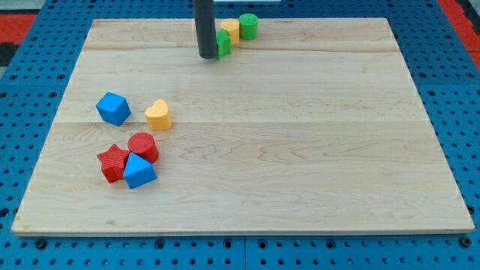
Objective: Move your arm towards center
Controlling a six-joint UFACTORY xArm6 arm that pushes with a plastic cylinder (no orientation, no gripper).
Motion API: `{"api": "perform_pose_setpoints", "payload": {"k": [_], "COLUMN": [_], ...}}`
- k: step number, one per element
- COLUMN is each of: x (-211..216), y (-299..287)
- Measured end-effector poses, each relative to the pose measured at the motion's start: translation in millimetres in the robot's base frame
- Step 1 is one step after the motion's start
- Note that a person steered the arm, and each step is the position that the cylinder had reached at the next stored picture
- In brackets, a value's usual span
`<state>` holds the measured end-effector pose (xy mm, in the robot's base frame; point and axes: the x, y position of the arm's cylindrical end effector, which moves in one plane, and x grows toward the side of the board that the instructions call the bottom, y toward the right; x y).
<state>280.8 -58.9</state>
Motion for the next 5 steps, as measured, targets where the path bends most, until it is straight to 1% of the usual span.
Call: {"api": "perform_pose_setpoints", "payload": {"k": [1, 2, 3, 5], "x": [-8.3, -7.1, 15.7, 77.3], "y": [0.0, 0.1, -1.7, -34.7]}}
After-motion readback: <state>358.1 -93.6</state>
